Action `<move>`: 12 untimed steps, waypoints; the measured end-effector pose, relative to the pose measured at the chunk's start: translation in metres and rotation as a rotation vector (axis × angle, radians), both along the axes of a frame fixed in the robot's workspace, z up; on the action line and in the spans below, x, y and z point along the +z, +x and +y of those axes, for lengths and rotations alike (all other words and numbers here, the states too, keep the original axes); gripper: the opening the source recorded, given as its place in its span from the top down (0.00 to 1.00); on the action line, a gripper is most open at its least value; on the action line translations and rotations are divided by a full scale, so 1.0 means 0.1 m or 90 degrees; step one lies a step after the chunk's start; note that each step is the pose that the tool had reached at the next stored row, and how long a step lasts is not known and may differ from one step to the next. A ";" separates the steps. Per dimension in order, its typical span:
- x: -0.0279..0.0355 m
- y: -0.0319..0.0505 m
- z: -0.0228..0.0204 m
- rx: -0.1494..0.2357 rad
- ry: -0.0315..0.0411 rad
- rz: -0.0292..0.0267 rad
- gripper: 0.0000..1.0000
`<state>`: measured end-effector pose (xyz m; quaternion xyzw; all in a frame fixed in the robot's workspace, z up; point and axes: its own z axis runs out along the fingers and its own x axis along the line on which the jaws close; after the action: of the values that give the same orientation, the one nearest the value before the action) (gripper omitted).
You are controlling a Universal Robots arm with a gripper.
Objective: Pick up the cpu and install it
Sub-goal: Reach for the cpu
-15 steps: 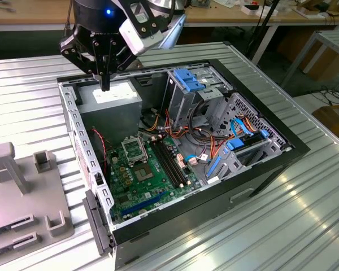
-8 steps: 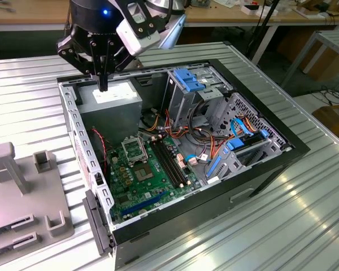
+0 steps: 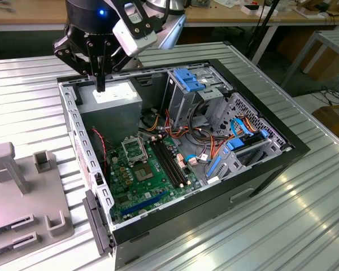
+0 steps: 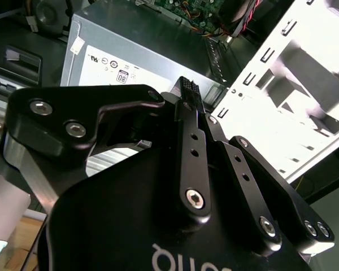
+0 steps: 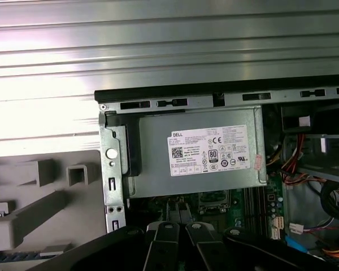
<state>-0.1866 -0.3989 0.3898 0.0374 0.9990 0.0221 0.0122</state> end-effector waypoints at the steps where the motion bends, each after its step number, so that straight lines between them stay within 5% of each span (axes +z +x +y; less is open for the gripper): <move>1: -0.001 -0.005 0.000 0.000 0.0000 0.0000 0.89; 12: -0.005 -0.065 0.000 0.000 0.0000 0.0000 0.89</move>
<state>-0.1932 -0.3988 0.3894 0.0374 0.9990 0.0221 0.0123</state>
